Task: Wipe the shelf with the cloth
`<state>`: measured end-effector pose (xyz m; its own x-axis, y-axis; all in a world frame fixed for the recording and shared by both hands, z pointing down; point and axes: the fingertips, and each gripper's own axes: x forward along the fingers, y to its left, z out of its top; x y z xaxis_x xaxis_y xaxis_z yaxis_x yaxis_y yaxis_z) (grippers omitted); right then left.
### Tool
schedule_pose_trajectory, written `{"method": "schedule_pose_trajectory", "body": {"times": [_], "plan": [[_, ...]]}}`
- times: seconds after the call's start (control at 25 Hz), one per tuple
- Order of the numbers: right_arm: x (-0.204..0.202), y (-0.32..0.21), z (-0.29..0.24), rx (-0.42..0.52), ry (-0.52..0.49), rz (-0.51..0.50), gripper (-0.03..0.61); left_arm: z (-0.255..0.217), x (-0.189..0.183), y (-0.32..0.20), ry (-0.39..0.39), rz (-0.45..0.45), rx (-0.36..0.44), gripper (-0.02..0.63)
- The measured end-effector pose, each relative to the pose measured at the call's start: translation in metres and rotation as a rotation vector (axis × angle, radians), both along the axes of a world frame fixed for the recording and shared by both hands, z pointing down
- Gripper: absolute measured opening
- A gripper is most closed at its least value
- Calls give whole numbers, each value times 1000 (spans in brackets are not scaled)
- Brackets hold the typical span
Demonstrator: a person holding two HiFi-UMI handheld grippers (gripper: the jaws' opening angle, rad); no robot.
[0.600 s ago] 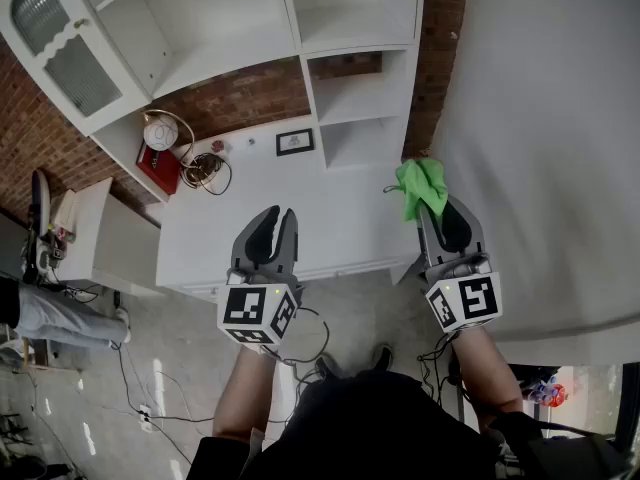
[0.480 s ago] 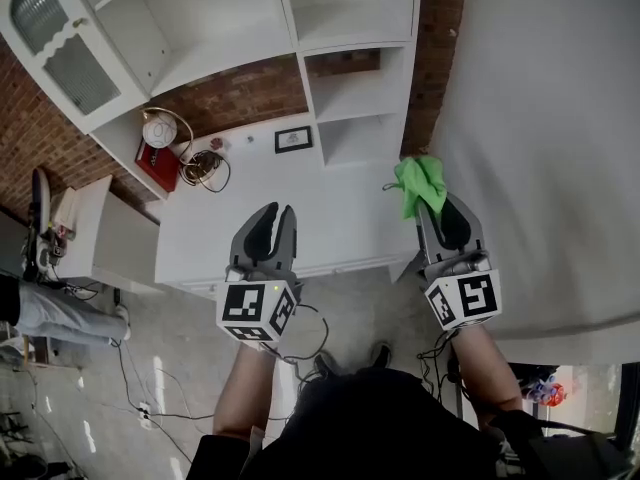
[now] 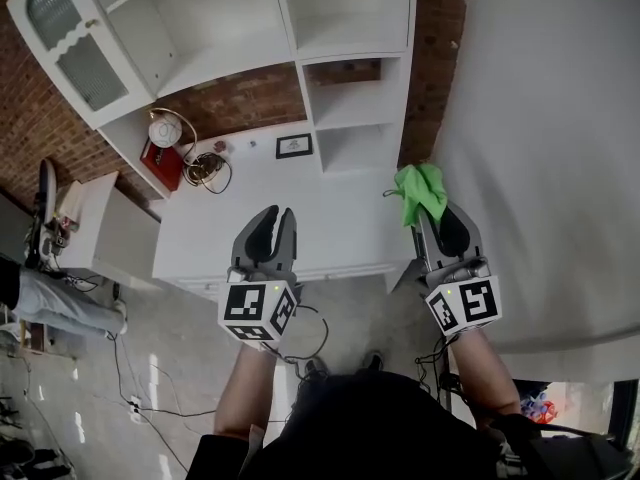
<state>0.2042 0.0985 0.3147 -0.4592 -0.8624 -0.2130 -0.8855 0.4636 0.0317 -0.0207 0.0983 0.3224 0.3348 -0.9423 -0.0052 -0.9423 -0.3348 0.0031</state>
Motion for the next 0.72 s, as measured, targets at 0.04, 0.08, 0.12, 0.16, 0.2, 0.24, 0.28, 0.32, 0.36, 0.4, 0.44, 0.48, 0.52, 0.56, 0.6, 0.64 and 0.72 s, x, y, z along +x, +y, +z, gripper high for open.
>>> {"method": "schedule_pose_trajectory", "body": {"times": [0.04,0.08,0.12,0.16,0.2,0.24,0.28,0.32,0.36,0.4,0.44,0.48,0.52,0.56,0.6,0.64,0.72], "plan": [[3,1,-1,7,-13,-14,100,0,3,1,-2,-6,0,77],[5,1,-2,12,-23,-28,100,1,5,2,-4,-12,0,77],[7,1,-3,14,-29,-42,100,2,8,2,-5,-17,-1,77],[9,1,-3,14,-35,-55,100,2,10,3,-6,-23,-2,77],[11,1,-3,13,-43,-67,100,2,13,4,-8,-27,-4,77],[13,0,-3,12,-55,-77,97,3,15,5,-10,-31,-7,77],[15,-2,-3,10,-68,-83,95,4,16,5,-14,-34,-11,77],[17,-3,-3,7,-80,-87,94,5,16,6,-17,-38,-14,77],[17,-5,-3,5,-87,-88,92,6,15,5,-21,-43,-19,77],[16,-7,-2,3,-89,-88,91,8,12,5,-23,-49,-24,77],[15,-9,0,1,-86,-90,91,10,9,3,-23,-56,-29,77],[12,-11,2,-2,-81,-92,91,12,6,1,-22,-62,-34,77],[10,-13,4,-4,-76,-94,92,14,3,-1,-20,-65,-38,77],[9,-16,6,-7,-71,-94,92,16,3,-4,-18,-65,-43,77],[8,-18,9,-11,-67,-92,92,18,3,-7,-14,-61,-47,77],[7,-20,11,-16,-62,-88,92,20,4,-11,-9,-52,-50,77],[6,-26,14,-27,-58,-79,92,21,8,-17,3,-29,-54,77]]}}
